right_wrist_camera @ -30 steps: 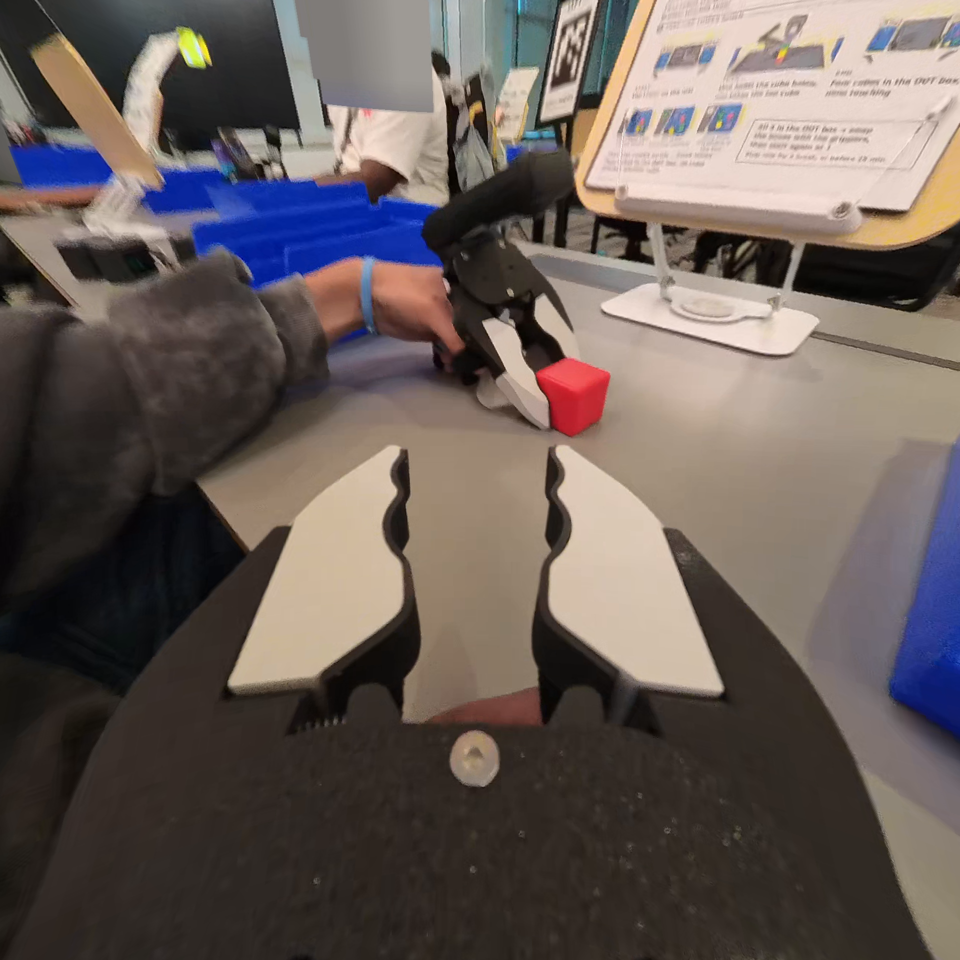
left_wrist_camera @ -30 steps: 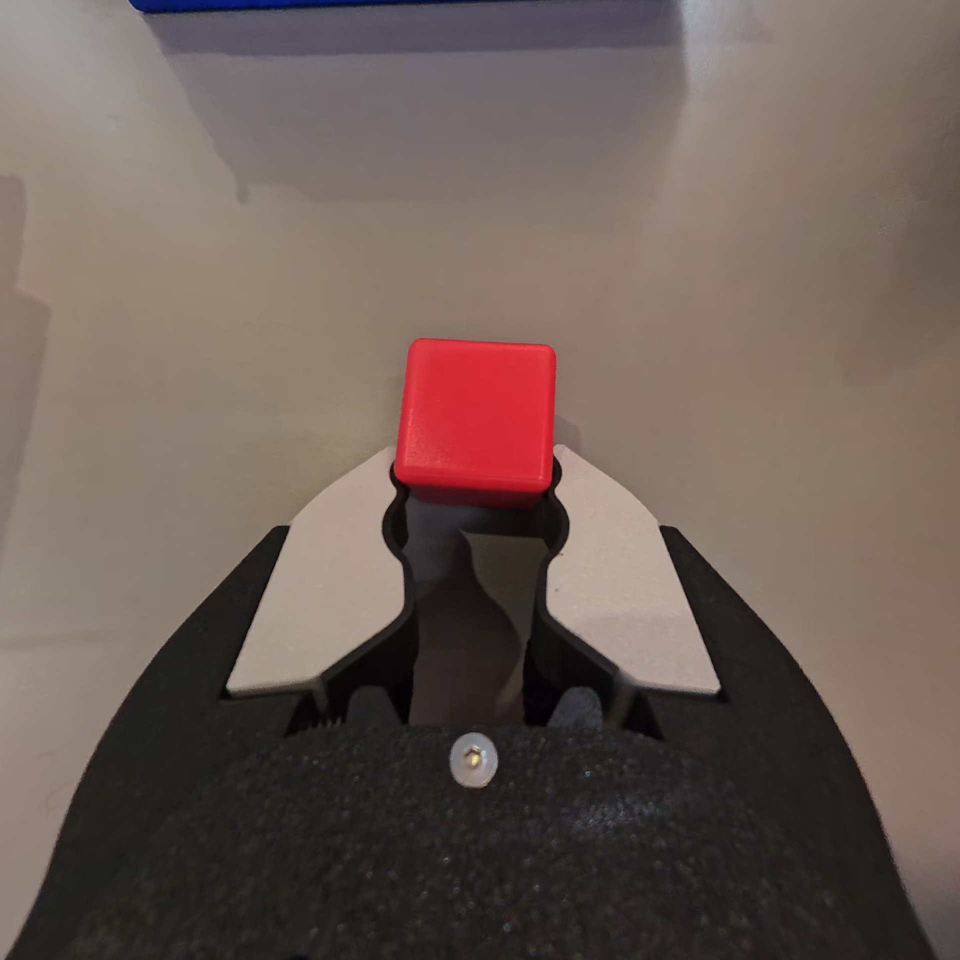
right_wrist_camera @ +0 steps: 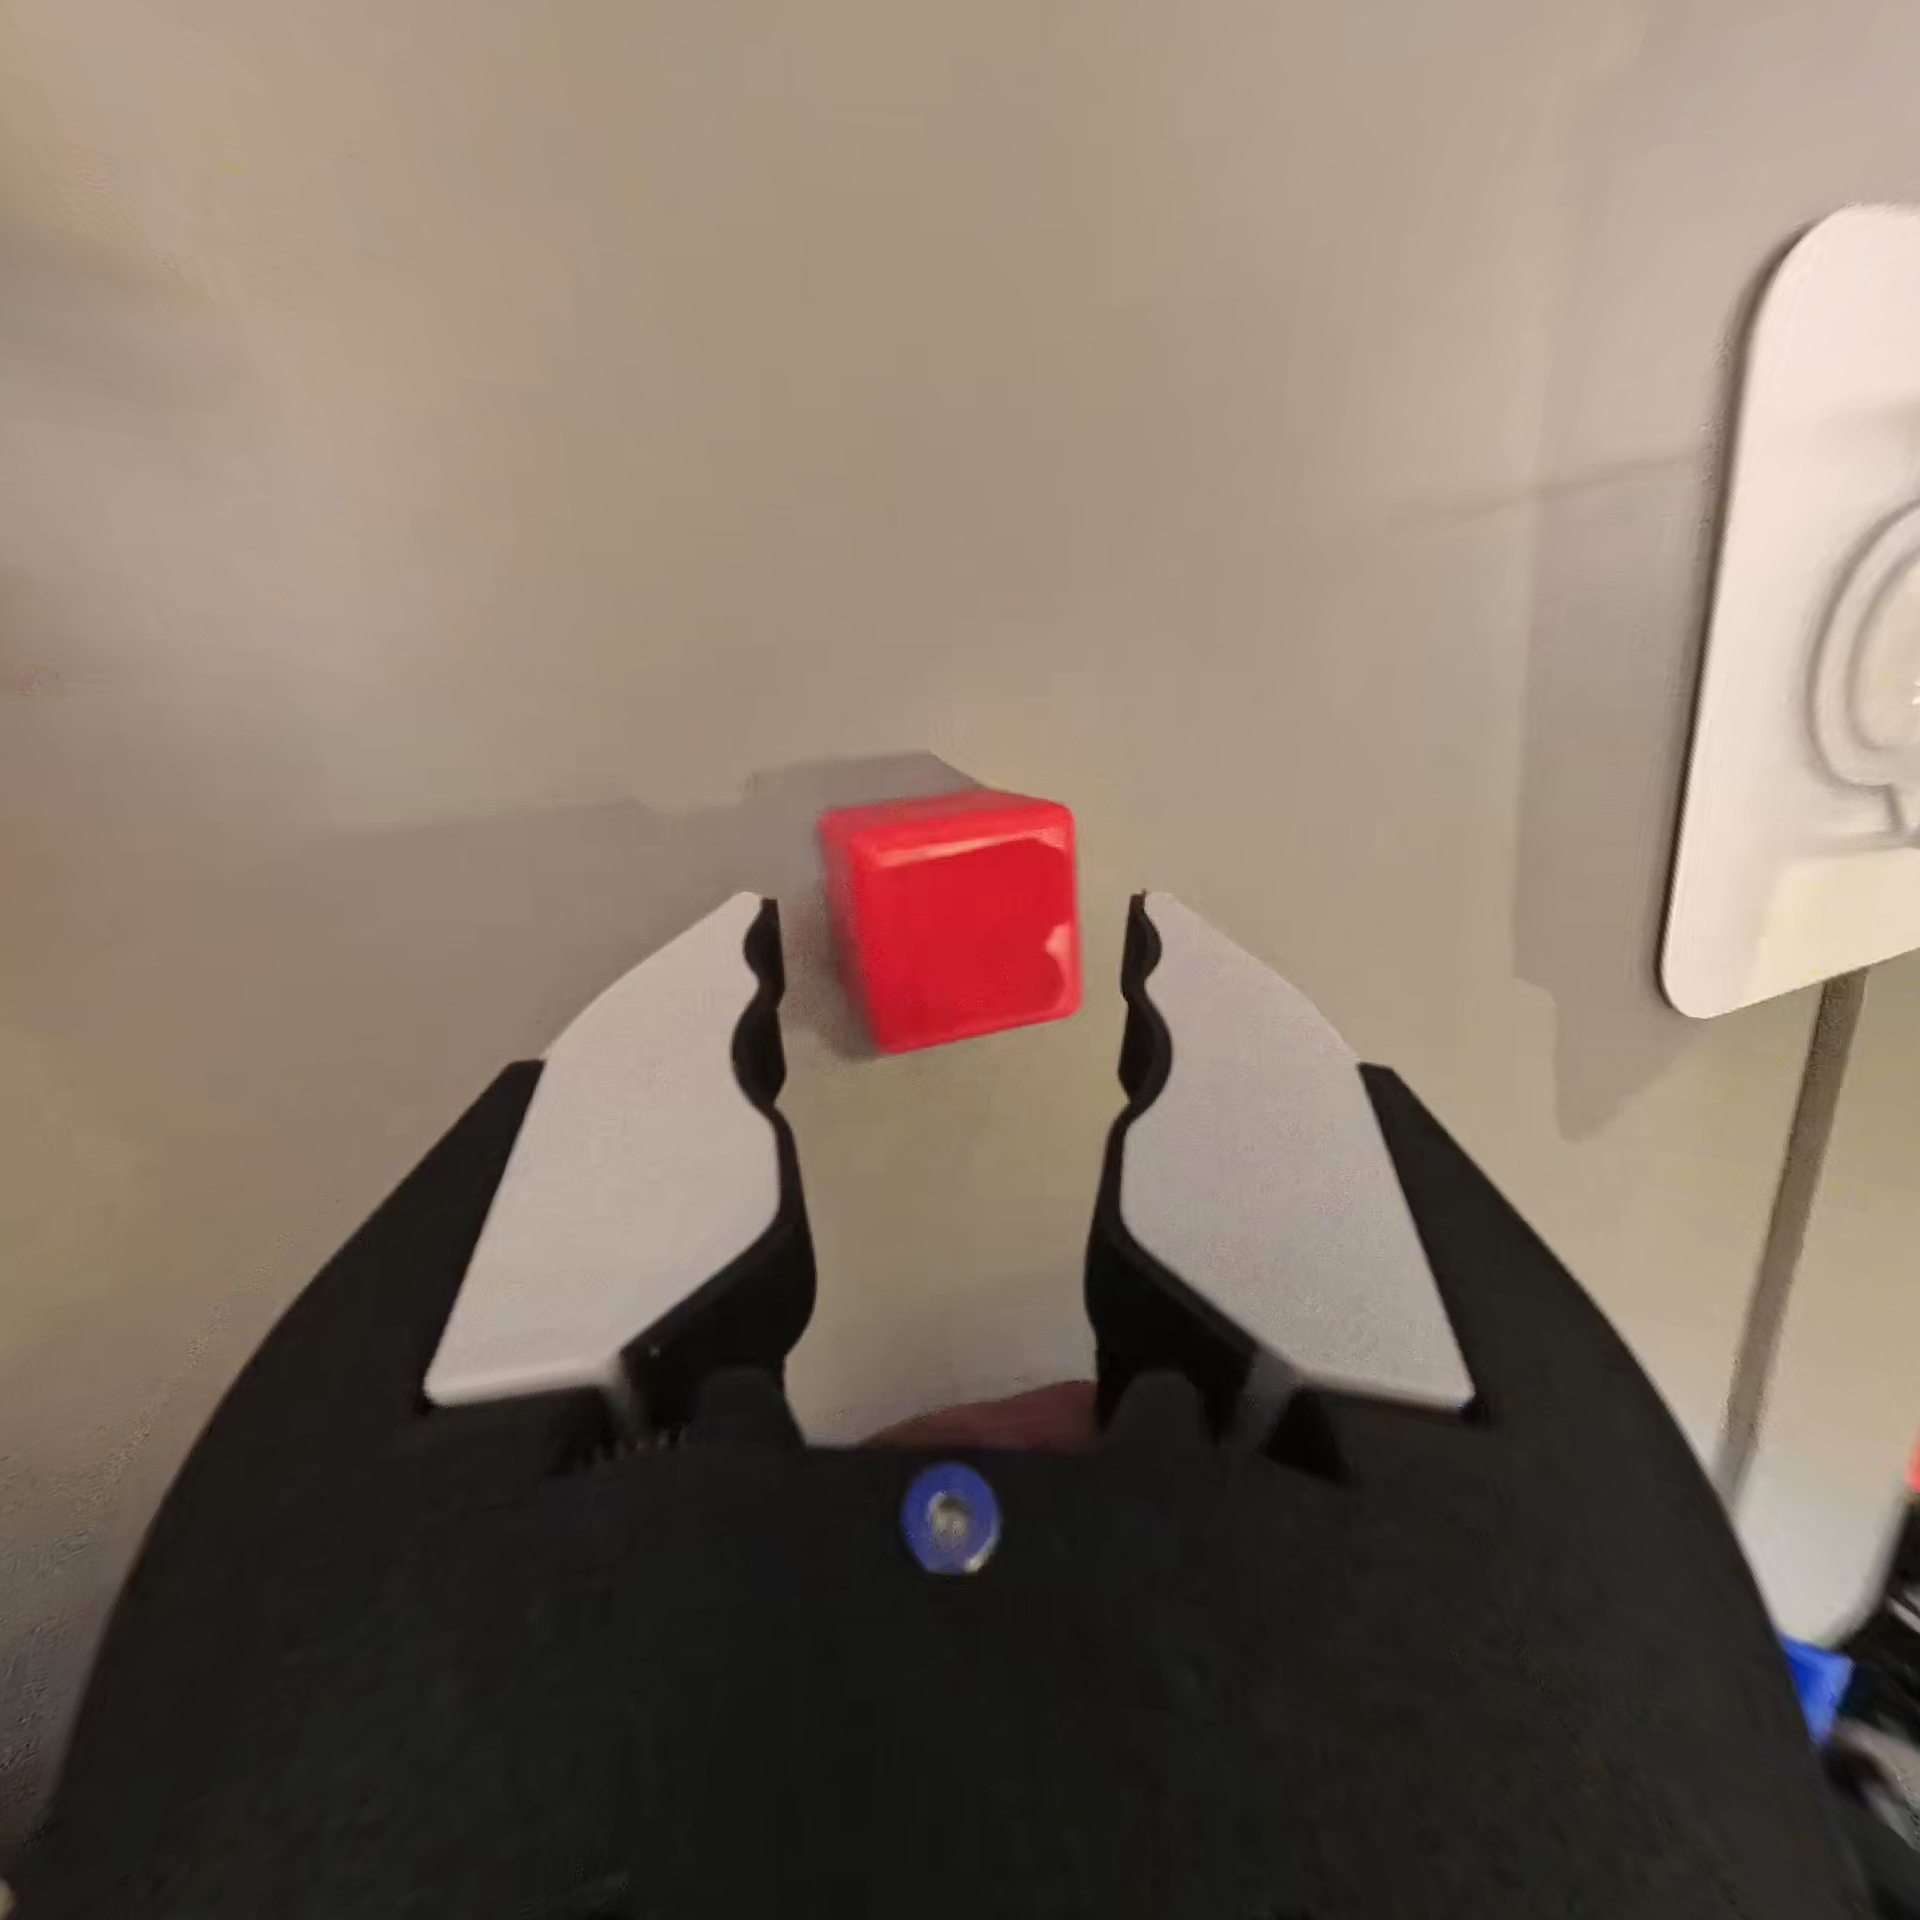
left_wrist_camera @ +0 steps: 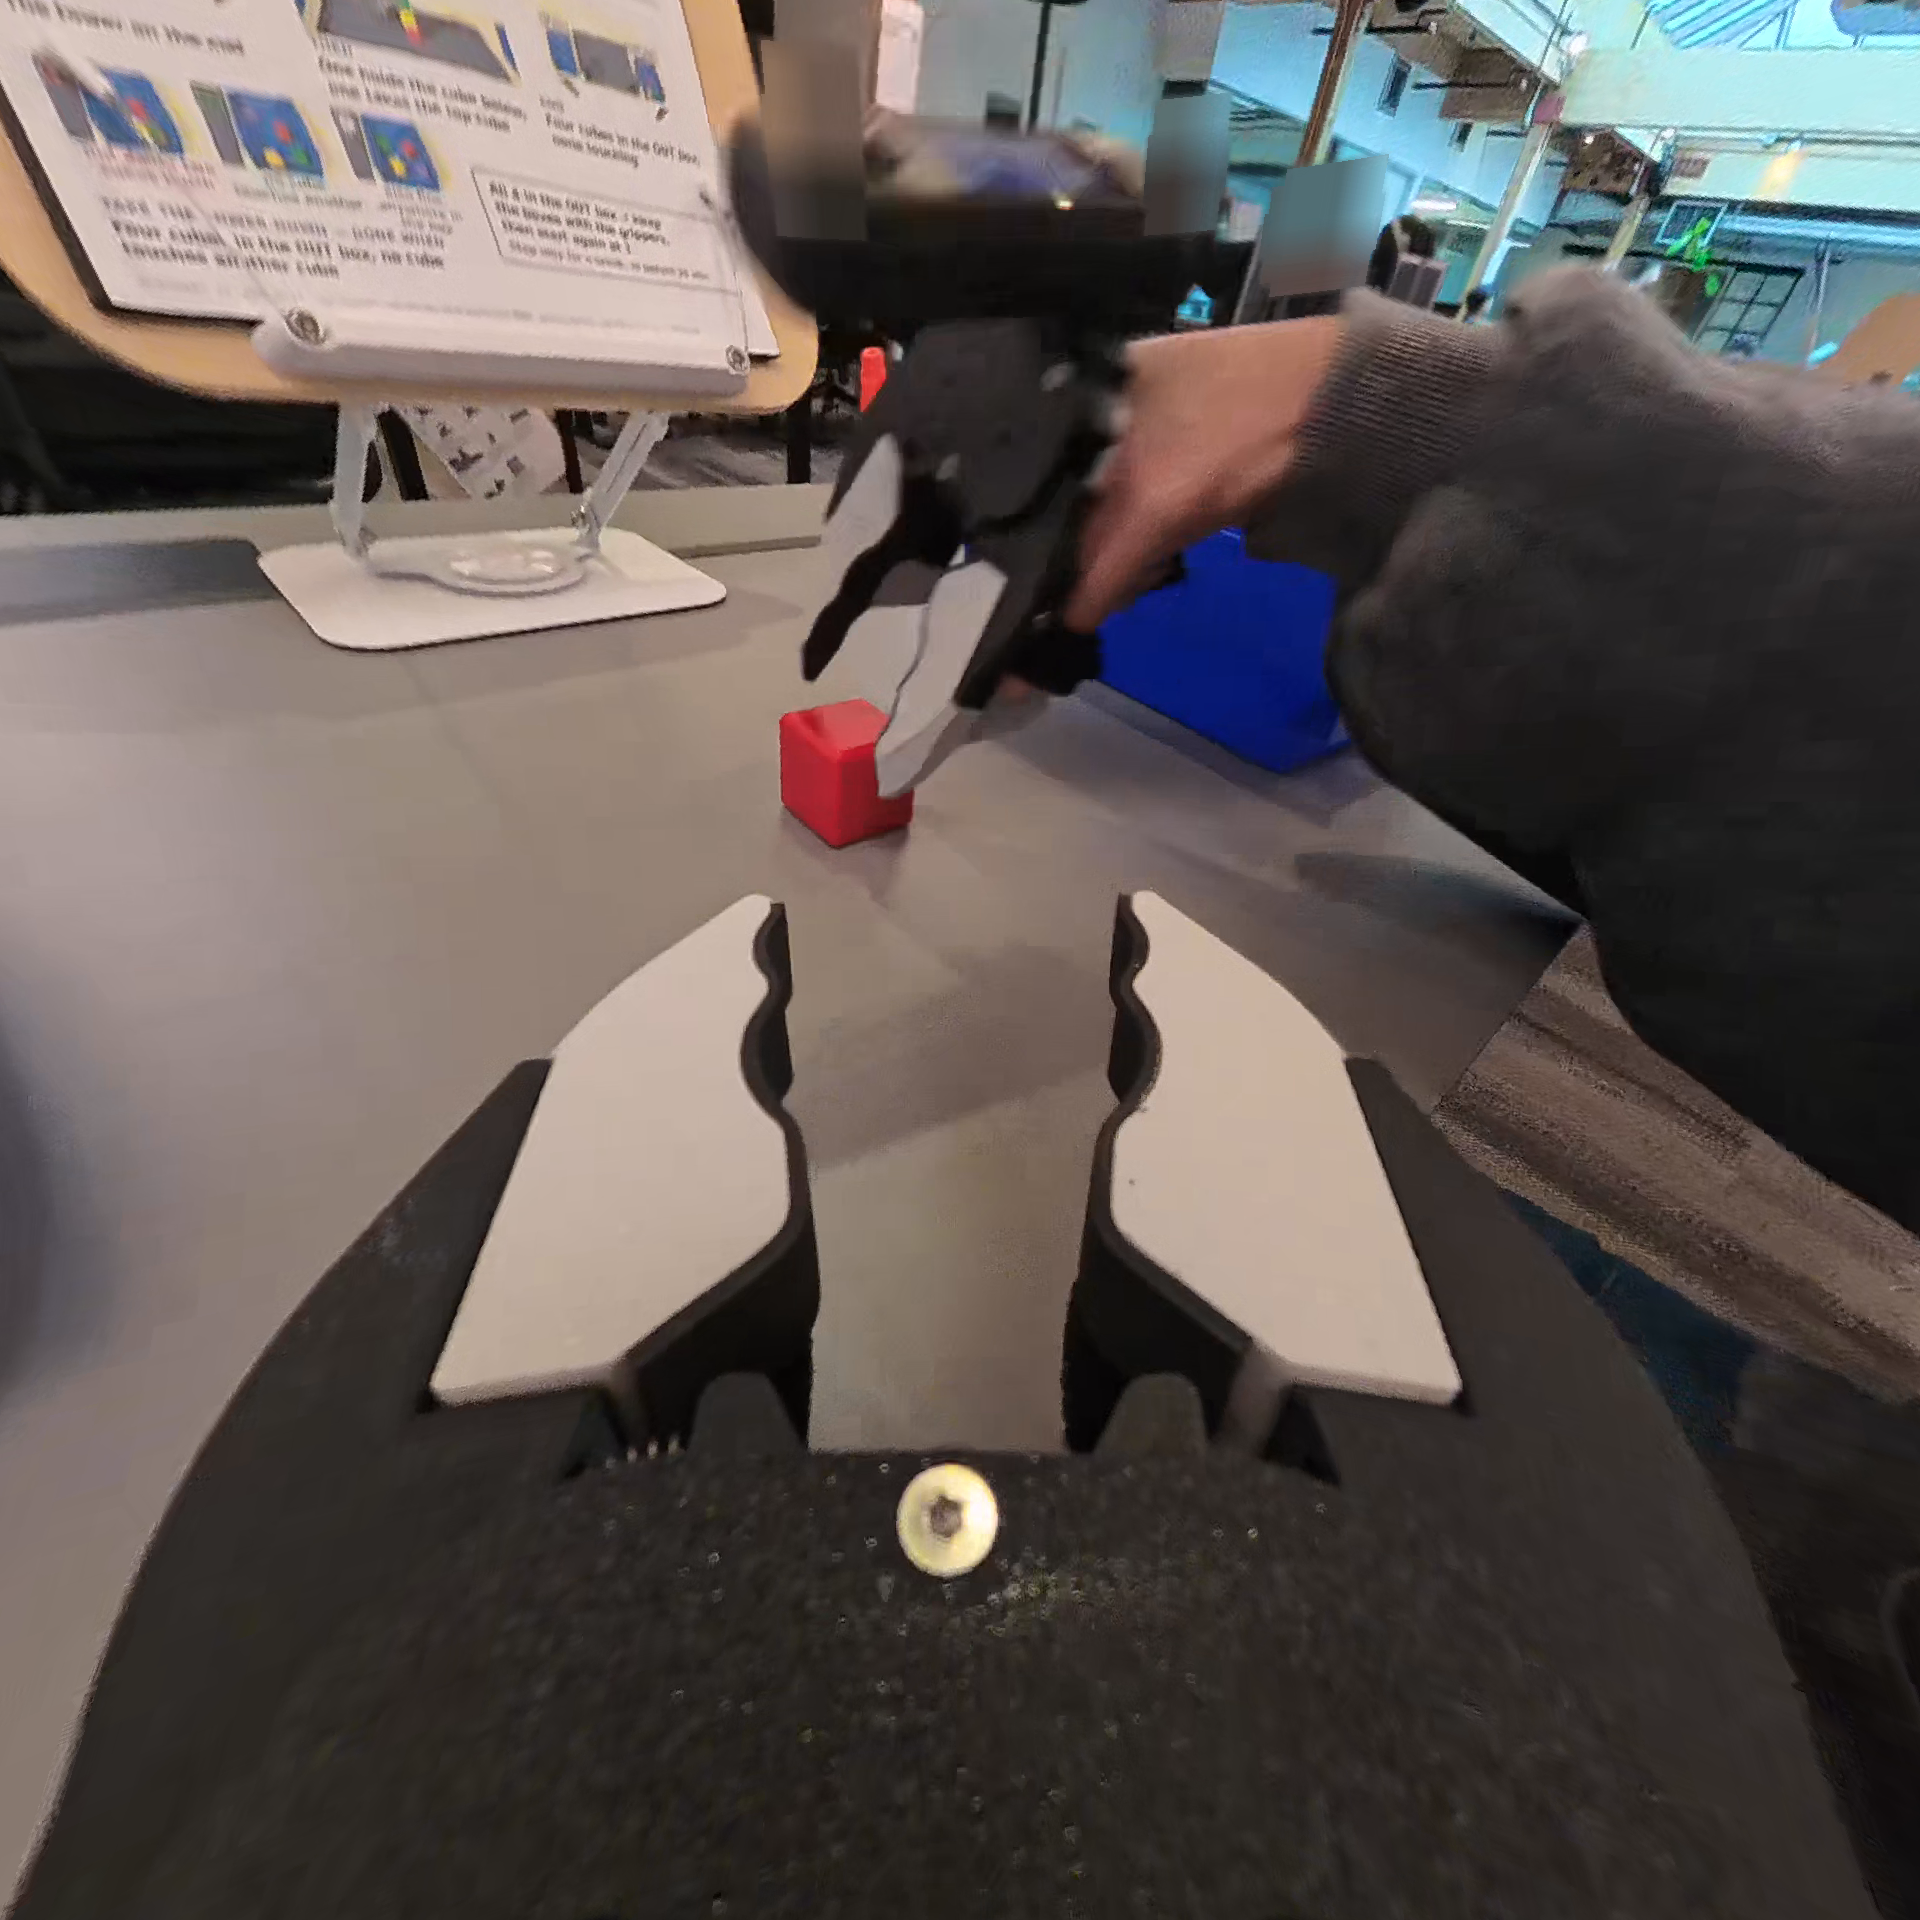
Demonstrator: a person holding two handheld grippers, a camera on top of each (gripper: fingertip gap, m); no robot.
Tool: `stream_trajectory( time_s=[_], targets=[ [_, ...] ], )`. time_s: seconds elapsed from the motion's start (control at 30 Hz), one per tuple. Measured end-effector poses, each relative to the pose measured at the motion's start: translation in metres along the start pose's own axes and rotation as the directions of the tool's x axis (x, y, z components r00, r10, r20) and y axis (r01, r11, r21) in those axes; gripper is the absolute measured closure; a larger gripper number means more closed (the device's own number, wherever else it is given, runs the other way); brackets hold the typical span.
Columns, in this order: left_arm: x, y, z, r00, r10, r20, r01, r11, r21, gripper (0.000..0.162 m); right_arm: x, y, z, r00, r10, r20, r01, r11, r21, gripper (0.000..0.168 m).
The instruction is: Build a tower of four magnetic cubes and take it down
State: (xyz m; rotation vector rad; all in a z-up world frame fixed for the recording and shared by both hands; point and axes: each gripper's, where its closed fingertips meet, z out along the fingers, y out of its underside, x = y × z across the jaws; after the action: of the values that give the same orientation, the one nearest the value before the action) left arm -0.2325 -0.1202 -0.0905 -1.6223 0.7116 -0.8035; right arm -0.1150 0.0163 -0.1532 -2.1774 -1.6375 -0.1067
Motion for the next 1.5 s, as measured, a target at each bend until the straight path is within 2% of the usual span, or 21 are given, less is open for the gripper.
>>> stream_trajectory(
  time_s=[0.07, 0.13, 0.2, 0.27, 0.33, 0.4, 0.47, 0.53, 0.63, 0.73, 0.87, 1.13, 1.27, 1.33, 1.37, 1.43, 1.5],
  targets=[
    [0.003, -0.002, -0.002, 1.0, 0.018, -0.019, -0.018, 1.0, 0.012, 0.104, 0.001, 0.012, 0.018, 0.996, -0.04, 0.08, 0.049, 0.992, -0.113, 0.107],
    [0.007, -0.003, -0.002, 0.999, 0.01, -0.05, -0.009, 1.0, 0.02, 0.104, -0.002, 0.011, 0.025, 0.991, -0.067, 0.12, 0.08, 0.991, -0.111, 0.117],
    [0.006, 0.001, -0.002, 0.999, 0.006, -0.054, -0.006, 1.0, 0.004, 0.104, 0.0, 0.006, 0.017, 0.995, -0.048, 0.091, 0.055, 0.996, -0.075, 0.117],
    [0.004, 0.004, -0.001, 0.999, 0.002, -0.054, -0.003, 1.0, -0.01, 0.104, 0.012, 0.004, -0.015, 0.999, -0.011, -0.035, 0.011, 1.0, -0.007, 0.117],
    [0.003, 0.005, -0.001, 0.998, -0.015, -0.061, 0.014, 1.0, -0.015, 0.104, 0.024, 0.015, -0.072, 0.983, 0.09, -0.161, -0.077, 0.993, 0.088, 0.117],
    [0.002, 0.004, -0.002, 0.997, -0.033, -0.066, 0.033, 0.999, -0.008, 0.104, 0.041, 0.054, -0.137, 0.928, 0.23, -0.293, -0.191, 0.969, 0.155, 0.117],
    [0.0, 0.004, -0.001, 0.996, -0.058, -0.073, 0.058, 0.998, -0.006, 0.104, 0.057, 0.119, -0.19, 0.825, 0.407, -0.392, -0.364, 0.913, 0.182, 0.117],
    [0.0, 0.005, 0.001, 0.992, -0.091, -0.085, 0.091, 0.996, -0.01, 0.103, 0.064, 0.194, -0.21, 0.724, 0.53, -0.44, -0.529, 0.837, 0.138, 0.117],
    [0.0, 0.005, 0.003, 0.988, -0.124, -0.093, 0.124, 0.992, -0.013, 0.103, 0.049, 0.287, -0.182, 0.649, 0.653, -0.392, -0.714, 0.7, -0.016, 0.117],
    [0.0, 0.006, 0.006, 0.991, -0.106, -0.081, 0.104, 0.994, -0.023, 0.103, 0.028, 0.328, -0.138, 0.616, 0.726, -0.308, -0.783, 0.608, -0.133, 0.117],
    [0.003, 0.007, 0.008, 0.994, -0.083, -0.073, 0.08, 0.996, -0.032, 0.103, 0.018, 0.341, -0.103, 0.6, 0.758, -0.256, -0.8, 0.56, -0.217, 0.117],
    [0.006, 0.012, 0.01, 0.995, -0.055, -0.079, 0.05, 0.997, -0.056, 0.103, 0.012, 0.359, -0.081, 0.596, 0.765, -0.245, -0.786, 0.494, -0.371, 0.117],
    [0.006, 0.013, 0.009, 0.996, -0.049, -0.08, 0.045, 0.997, -0.061, 0.103, 0.014, 0.362, -0.077, 0.587, 0.768, -0.256, -0.797, 0.495, -0.346, 0.116],
    [0.005, 0.013, 0.008, 0.996, -0.047, -0.075, 0.043, 0.997, -0.058, 0.103, 0.017, 0.36, -0.086, 0.595, 0.742, -0.307, -0.801, 0.517, -0.302, 0.104],
    [0.004, 0.012, 0.008, 0.996, -0.046, -0.071, 0.043, 0.998, -0.056, 0.103, 0.02, 0.356, -0.097, 0.597, 0.723, -0.349, -0.802, 0.538, -0.257, 0.103],
    [0.001, 0.011, 0.006, 0.997, -0.045, -0.06, 0.042, 0.998, -0.05, 0.103, 0.03, 0.332, -0.128, 0.559, 0.704, -0.437, -0.799, 0.598, -0.059, 0.104],
    [-0.003, 0.009, 0.005, 0.998, -0.045, -0.047, 0.043, 0.998, -0.042, 0.104, 0.033, 0.285, -0.161, 0.502, 0.716, -0.486, -0.716, 0.659, 0.231, 0.105]
  ],
)
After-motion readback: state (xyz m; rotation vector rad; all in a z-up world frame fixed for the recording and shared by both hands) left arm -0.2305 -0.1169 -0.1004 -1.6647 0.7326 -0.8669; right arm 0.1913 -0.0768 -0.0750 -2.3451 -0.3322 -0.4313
